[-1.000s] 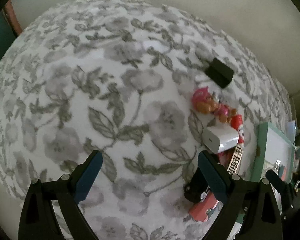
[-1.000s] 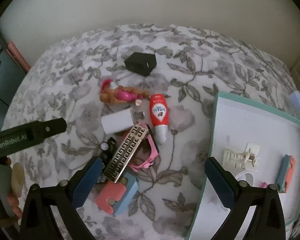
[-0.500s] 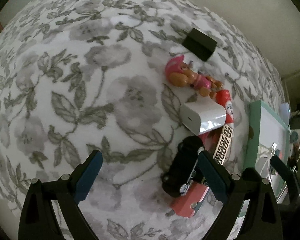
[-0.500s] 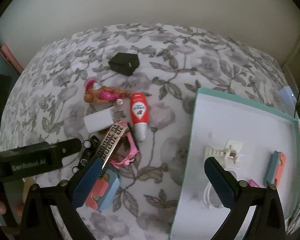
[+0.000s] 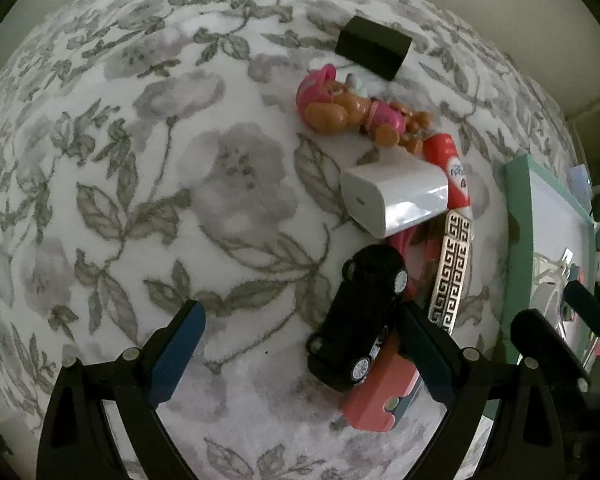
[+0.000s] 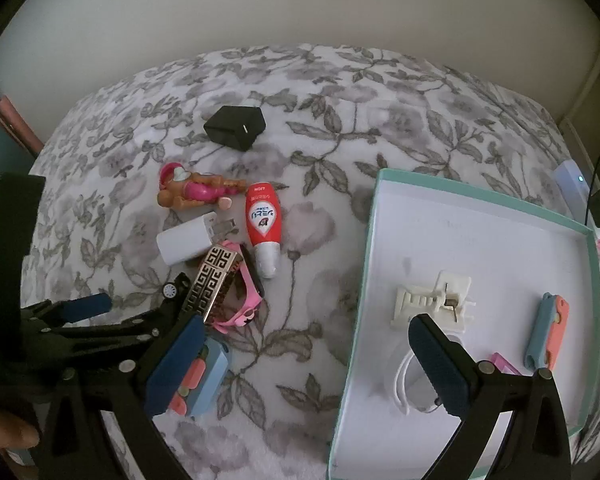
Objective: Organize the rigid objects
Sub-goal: 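Close the left gripper on the black toy car and lift it, then grasp the pink-and-blue phone-shaped toy with the right gripper while the left holds the car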
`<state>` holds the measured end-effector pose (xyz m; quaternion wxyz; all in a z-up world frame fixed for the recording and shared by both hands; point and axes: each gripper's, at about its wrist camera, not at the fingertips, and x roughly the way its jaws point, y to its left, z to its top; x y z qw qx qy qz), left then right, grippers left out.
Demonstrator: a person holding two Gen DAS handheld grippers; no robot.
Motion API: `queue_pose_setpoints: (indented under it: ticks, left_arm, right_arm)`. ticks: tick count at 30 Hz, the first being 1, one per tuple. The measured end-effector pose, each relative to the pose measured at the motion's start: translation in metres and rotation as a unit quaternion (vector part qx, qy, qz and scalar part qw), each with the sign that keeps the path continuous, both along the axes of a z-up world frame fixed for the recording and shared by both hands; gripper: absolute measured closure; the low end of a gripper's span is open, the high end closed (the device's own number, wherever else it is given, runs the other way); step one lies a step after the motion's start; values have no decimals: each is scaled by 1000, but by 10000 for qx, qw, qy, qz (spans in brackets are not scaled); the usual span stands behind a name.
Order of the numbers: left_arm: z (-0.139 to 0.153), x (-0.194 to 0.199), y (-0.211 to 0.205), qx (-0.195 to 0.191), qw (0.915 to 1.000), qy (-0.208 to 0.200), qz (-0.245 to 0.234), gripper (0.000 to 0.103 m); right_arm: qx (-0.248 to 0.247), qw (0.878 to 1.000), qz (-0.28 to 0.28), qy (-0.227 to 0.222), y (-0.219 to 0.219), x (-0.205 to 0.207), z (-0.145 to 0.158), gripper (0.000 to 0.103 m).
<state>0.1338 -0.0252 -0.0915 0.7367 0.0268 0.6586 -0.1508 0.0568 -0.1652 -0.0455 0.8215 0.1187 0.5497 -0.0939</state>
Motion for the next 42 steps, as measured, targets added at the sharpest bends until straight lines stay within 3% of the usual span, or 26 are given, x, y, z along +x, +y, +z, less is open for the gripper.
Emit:
queue_pose_setpoints:
  ticks: [7,12,16,23,27,34,42]
  left_arm:
    - [-3,-8,0,73,9999,-101,-106,7]
    - [-13,-15,-8,544,9977,-214,-344,12]
    - [-14,-20,-14,533,9977,-239,-352,15]
    - [-4,-27,-13,502,9974,-329,-393,52]
    - [-2,-31,-17,467,9971,-358,-482,67]
    - [1,-43,-6,344,9981,-321,-406,68]
    - [0,-49,31,380,9991,-191,-18,69]
  right_arm:
    - [39,10000,-32,11,-2,-3,1,0]
    - [104,9999,-40,4,-4,-5,2,0]
    - [135,9999,-40,14,-4,-6,1,0]
    - [150,9999,10,65,-1,-7,-2,0]
    - [203,9997,-30,105,-3,-9,-5,0]
    - [289,9996,3,51,-2,-12,-5,0]
    - [240,9981,562,-40,20,-9,-10,0]
